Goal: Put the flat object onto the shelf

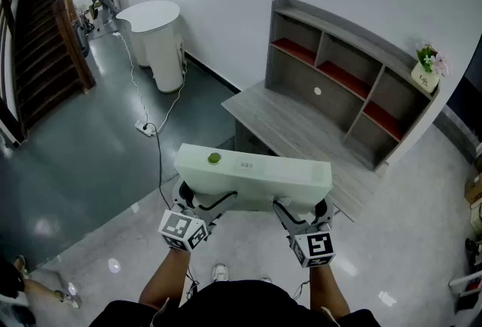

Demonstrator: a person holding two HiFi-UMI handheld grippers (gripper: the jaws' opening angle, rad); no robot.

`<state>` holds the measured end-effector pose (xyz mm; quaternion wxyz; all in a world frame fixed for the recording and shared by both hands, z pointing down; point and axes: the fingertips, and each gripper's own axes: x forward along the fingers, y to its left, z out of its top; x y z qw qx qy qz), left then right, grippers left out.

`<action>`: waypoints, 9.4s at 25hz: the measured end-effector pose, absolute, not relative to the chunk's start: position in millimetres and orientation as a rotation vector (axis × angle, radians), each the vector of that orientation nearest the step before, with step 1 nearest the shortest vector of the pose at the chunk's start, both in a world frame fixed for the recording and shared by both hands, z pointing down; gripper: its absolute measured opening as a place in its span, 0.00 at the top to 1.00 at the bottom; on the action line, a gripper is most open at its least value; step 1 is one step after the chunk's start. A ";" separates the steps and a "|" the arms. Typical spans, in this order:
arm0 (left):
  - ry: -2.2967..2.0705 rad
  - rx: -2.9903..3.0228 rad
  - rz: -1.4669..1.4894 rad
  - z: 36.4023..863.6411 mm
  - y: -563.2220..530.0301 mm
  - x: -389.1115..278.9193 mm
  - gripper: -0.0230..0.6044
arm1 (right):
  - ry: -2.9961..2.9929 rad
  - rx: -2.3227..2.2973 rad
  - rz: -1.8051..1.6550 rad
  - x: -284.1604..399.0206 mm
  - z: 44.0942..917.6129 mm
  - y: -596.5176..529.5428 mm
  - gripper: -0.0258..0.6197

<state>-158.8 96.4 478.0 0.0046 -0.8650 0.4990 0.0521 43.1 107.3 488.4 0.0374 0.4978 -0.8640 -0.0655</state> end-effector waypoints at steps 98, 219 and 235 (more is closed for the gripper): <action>1.134 -2.802 0.242 413.6 -267.9 -49.3 0.07 | -2.519 1.893 -0.303 146.3 429.6 -208.9 0.19; 0.514 -2.843 0.424 183.5 -521.7 270.3 0.07 | -1.720 2.525 -0.640 422.7 197.3 -350.0 0.19; 0.438 -2.778 0.563 221.6 -417.1 210.0 0.24 | -1.769 2.458 -0.779 345.1 223.8 -295.1 0.27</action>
